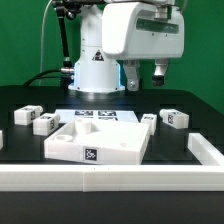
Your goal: Assemble one leg
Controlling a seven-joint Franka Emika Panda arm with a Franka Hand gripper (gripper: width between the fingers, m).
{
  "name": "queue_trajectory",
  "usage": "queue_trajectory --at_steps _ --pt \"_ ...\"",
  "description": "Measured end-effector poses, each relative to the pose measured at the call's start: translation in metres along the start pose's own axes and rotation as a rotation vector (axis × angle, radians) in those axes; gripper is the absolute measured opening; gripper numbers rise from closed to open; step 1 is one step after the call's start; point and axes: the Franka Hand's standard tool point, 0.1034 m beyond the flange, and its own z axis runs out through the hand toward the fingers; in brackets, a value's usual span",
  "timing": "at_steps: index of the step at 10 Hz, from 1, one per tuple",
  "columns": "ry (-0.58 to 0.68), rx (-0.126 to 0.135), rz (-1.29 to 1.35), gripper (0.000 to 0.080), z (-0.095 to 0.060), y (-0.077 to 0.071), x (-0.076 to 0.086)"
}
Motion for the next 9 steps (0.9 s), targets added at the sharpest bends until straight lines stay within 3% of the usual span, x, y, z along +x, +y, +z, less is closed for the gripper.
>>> queue_trajectory --at_steps 9 --pt "-0.002 0.003 0.0 0.065 0.0024 -0.0011 -0.0009"
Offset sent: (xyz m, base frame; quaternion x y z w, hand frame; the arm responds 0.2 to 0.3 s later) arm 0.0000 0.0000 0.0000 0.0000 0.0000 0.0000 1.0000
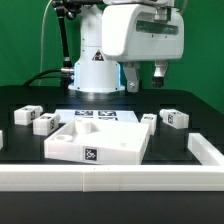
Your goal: Assemble one leg
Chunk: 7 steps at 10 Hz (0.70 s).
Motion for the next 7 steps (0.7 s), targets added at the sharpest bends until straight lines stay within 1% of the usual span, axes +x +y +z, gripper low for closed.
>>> queue_trajectory --at_steps 3,4,5,6,7 --pt "-0.001 0.001 0.0 0.065 0.0 0.0 0.0" --pt "0.016 -0.015 -0.055 0.065 0.004 -0.001 -0.002" --pt "0.037 -0.035 -0.118 0.065 0.016 -0.009 -0.016" --pt "0.036 -0.036 -0.175 0.065 0.026 -0.017 -0.029" --pt "0.026 -0.025 -0.194 0.065 0.031 -0.021 -0.037"
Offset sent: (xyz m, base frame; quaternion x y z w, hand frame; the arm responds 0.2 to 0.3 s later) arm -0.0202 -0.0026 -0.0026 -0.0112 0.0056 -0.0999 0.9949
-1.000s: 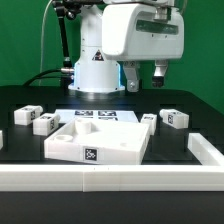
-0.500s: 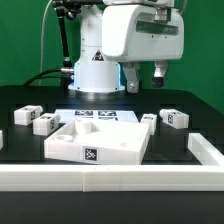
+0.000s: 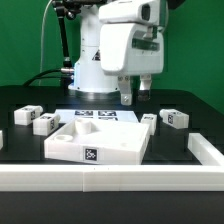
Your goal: Assemble one leg
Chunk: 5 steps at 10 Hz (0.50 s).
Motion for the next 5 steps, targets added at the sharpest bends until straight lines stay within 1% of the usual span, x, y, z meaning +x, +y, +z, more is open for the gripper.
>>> queue_trajectory --at_steps 2,5 --pt "-0.012 0.018 0.014 0.065 0.0019 -0.0049 -0.0068" --pt "-0.012 0.019 0.013 0.065 0.0029 -0.0049 -0.0064"
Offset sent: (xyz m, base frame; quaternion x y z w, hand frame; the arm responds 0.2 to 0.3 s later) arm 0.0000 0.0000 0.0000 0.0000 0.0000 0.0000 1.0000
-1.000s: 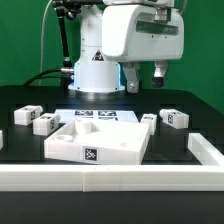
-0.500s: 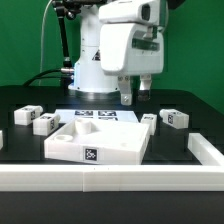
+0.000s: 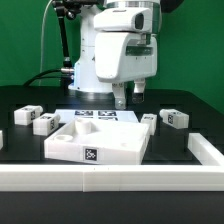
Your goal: Assemble one leg
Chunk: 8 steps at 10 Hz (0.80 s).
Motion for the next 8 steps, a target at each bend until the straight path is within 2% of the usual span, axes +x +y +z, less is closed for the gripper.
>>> queue_trajectory --at_steps 2,5,6,8 --pt "0.0 0.001 -0.014 0.065 0.002 -0.003 -0.002" --pt "-0.003 0.022 -0.036 0.065 0.021 -0.043 -0.02" --pt "-0.012 0.039 -0.034 0.065 0.027 -0.052 -0.027" --pt "-0.017 0.051 -0.028 0.065 0.038 -0.058 -0.033"
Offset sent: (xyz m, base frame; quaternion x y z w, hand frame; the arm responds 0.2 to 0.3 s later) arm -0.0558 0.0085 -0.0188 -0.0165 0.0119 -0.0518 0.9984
